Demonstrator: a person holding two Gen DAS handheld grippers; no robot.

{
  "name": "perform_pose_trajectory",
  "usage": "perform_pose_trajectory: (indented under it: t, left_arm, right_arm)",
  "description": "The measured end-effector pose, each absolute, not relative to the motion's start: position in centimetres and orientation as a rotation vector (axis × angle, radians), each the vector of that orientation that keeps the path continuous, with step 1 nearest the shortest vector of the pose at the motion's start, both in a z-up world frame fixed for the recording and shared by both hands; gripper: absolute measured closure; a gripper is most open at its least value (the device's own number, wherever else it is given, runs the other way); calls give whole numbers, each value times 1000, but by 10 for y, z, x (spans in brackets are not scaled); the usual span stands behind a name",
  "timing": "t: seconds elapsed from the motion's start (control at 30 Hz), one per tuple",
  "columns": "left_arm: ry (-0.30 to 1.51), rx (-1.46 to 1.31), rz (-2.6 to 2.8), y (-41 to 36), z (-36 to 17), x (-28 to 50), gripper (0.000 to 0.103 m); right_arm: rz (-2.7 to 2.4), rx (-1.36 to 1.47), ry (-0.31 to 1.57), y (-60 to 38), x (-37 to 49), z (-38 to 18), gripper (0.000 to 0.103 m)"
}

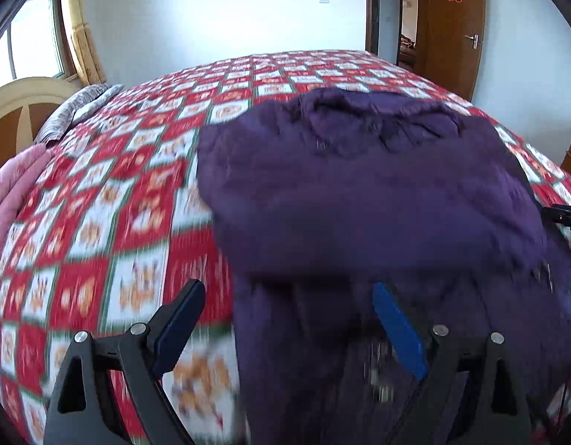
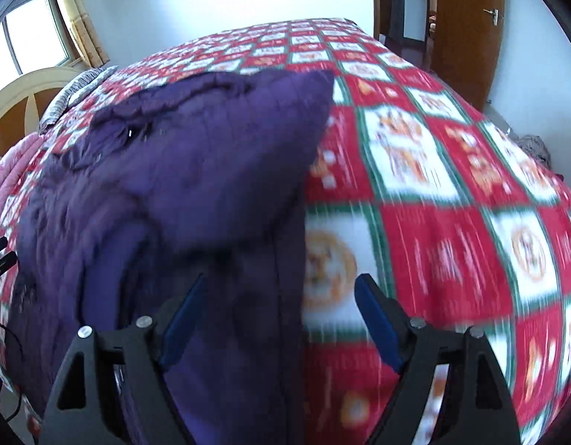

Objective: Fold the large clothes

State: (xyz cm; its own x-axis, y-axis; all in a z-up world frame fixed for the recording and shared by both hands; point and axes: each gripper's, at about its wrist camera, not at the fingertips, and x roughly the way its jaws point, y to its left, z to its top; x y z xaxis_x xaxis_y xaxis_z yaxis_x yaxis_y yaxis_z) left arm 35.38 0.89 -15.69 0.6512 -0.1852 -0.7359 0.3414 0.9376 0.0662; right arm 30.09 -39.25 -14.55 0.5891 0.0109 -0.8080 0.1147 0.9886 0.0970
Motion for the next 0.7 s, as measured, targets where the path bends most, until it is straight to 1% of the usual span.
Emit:
perform_pose_trajectory:
  t: [0.1, 0.2, 0.3, 0.47, 0.53, 0.57, 0.6, 0.7]
  left_arm:
    - [796, 212, -287, 18, -167, 322, 11]
    - [831, 192, -311, 23, -179, 298, 11]
    - [838, 178, -321, 27, -190, 276, 11]
    - [858, 58, -345, 44, -204, 264, 11]
    - [846, 31, -353, 48, -206, 261, 11]
    - [843, 37, -354, 46, -206, 259, 11]
    - [841, 46, -359, 45, -206, 257, 11]
    - [828, 67, -387, 44, -207, 255, 12]
  right_arm:
    - [-67, 126, 938, -385, 274, -150, 19]
    - [-44, 215, 950, -385, 243, -158, 19]
    - [-49, 213, 934, -378, 209, -162, 19]
    - [-21, 207, 893, -372, 165, -162, 21]
    - [4, 185, 892, -365, 156, -162, 24]
    - [12, 172, 897, -362, 157, -162, 30]
    - [37, 178, 914, -358, 157, -165, 40]
    - [40, 211, 907, -360, 157, -171, 43]
